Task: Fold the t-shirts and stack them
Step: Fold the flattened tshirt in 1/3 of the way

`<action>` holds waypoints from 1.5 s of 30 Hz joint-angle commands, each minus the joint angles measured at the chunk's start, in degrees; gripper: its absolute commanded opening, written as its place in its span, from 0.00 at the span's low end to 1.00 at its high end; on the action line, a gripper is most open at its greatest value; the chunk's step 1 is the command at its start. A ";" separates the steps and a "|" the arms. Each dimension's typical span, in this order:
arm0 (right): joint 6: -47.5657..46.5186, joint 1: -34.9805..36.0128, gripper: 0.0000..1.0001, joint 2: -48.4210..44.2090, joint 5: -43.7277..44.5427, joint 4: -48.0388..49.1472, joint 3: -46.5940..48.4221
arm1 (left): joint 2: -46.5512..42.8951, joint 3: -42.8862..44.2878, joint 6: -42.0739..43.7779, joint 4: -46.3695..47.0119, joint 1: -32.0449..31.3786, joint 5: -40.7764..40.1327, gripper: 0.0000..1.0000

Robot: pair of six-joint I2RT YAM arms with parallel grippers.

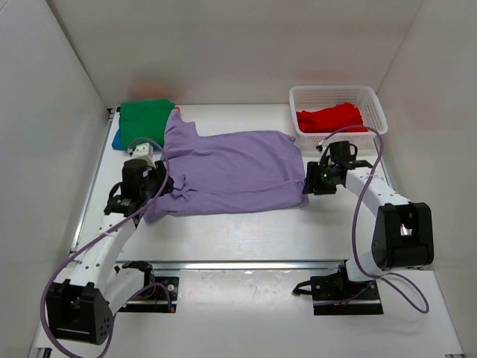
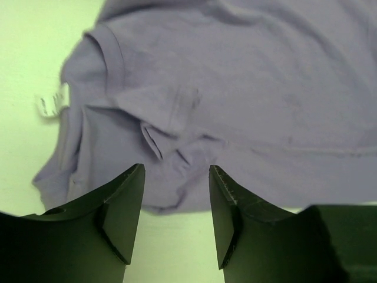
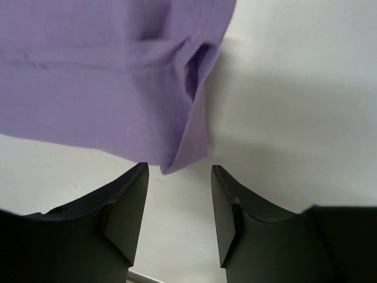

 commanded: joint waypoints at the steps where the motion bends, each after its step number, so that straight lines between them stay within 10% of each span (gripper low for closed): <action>1: 3.97 1.62 0.44 -0.20 -0.30 3.98 -1.79 | -0.71 -2.55 -0.03 -3.75 -2.17 -1.20 0.59; 13: 6.35 2.94 0.43 5.51 0.49 5.92 -2.67 | 9.57 -4.40 2.43 -7.45 -6.66 -12.97 0.67; 18: 4.33 0.74 0.00 5.95 -0.38 5.13 -1.97 | 11.86 -5.02 3.93 -6.22 -3.86 -16.14 0.69; 39: -2.62 -0.76 0.00 -2.14 2.70 -6.65 -1.53 | 10.71 -7.39 3.93 -6.74 -3.85 -7.61 0.72; 42: -2.61 -0.75 0.00 -2.31 2.34 -6.56 -1.61 | 13.35 -7.04 3.49 -7.97 -3.85 -7.26 0.51; 45: -3.76 -1.89 0.00 -2.58 2.78 -7.62 -1.09 | 13.97 -5.63 5.15 -9.38 -3.50 -7.53 0.06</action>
